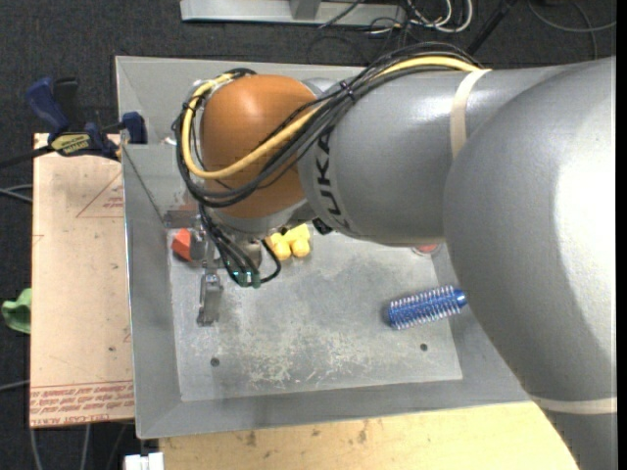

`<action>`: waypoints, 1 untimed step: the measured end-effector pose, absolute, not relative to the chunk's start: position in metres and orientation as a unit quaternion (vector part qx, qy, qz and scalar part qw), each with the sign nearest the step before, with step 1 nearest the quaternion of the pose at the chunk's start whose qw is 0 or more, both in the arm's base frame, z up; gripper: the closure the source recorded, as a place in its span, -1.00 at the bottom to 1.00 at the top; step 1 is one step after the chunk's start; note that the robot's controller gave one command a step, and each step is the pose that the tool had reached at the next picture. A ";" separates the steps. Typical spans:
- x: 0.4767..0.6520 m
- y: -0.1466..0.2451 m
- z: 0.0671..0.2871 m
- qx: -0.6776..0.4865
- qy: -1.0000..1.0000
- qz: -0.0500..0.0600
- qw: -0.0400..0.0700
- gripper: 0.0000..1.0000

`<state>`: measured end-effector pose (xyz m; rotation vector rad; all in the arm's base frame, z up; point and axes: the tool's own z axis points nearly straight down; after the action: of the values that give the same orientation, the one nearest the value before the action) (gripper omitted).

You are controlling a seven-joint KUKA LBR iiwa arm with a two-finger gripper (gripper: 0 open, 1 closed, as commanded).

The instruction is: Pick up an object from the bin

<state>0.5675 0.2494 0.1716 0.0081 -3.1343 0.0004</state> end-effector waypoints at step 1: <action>0.543 0.160 0.157 0.001 -1.000 0.002 0.002 -1.00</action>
Offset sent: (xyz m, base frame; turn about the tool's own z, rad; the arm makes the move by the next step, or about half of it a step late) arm -0.0239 -0.0847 -0.0129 -0.0031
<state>0.5432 0.1596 0.1570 0.0022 -3.1373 0.0062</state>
